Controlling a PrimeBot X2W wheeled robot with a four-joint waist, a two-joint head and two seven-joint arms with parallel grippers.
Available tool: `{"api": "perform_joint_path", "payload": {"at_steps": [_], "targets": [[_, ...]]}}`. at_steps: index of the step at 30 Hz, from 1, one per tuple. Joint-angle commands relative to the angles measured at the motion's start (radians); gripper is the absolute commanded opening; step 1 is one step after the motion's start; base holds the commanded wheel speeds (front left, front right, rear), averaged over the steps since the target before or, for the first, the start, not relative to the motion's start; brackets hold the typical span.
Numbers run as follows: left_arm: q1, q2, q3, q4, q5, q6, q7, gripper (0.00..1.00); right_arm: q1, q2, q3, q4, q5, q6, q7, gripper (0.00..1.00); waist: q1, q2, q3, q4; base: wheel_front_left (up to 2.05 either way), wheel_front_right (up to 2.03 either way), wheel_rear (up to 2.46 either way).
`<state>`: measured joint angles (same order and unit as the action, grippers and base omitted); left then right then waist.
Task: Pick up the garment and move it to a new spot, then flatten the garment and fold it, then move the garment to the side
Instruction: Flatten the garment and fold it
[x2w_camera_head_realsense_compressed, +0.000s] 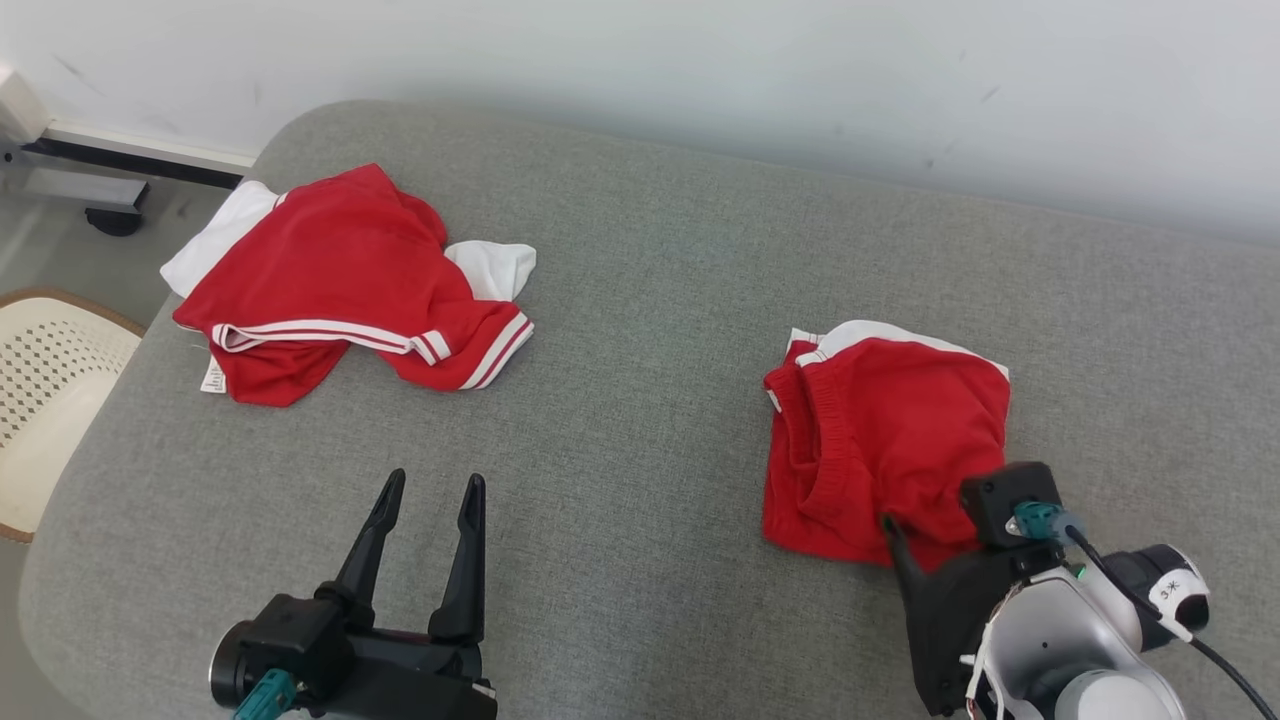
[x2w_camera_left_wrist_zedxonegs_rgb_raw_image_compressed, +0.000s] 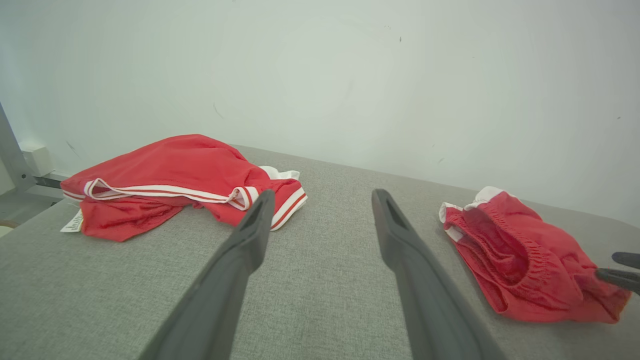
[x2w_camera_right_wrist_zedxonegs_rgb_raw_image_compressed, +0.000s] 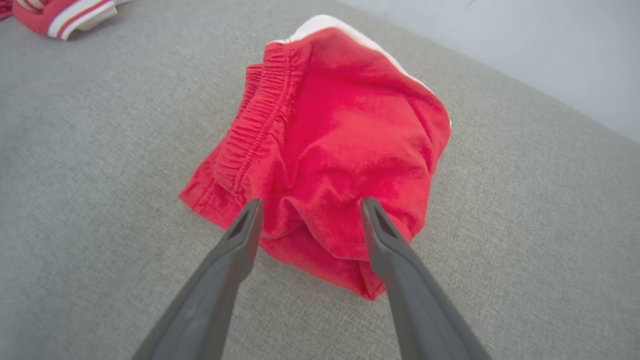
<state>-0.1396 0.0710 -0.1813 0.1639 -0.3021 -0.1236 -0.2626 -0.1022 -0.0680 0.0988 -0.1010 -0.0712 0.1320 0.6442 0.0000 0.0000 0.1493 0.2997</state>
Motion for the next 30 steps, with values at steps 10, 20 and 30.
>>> {"api": "perform_joint_path", "payload": {"at_steps": [10,20,30], "targets": [[-0.004,0.002,-0.009,-0.001,-0.005,-0.002,-0.004,1.0,-0.078,0.012,0.04,0.048,0.026,-0.002,0.012,1.0,0.0,0.0,0.02,0.007,0.0,0.0,0.0],[-0.009,-0.006,-0.004,0.007,-0.016,-0.003,-0.004,1.0,-0.146,0.017,0.085,0.182,0.018,-0.002,-0.009,0.8,0.0,0.0,0.031,0.046,0.0,0.0,0.0],[0.002,-0.009,0.001,0.0,-0.015,-0.004,-0.004,1.0,-0.178,0.018,0.123,0.238,0.055,-0.002,-0.038,0.0,0.0,0.0,0.032,0.046,0.0,0.0,0.0]]}}
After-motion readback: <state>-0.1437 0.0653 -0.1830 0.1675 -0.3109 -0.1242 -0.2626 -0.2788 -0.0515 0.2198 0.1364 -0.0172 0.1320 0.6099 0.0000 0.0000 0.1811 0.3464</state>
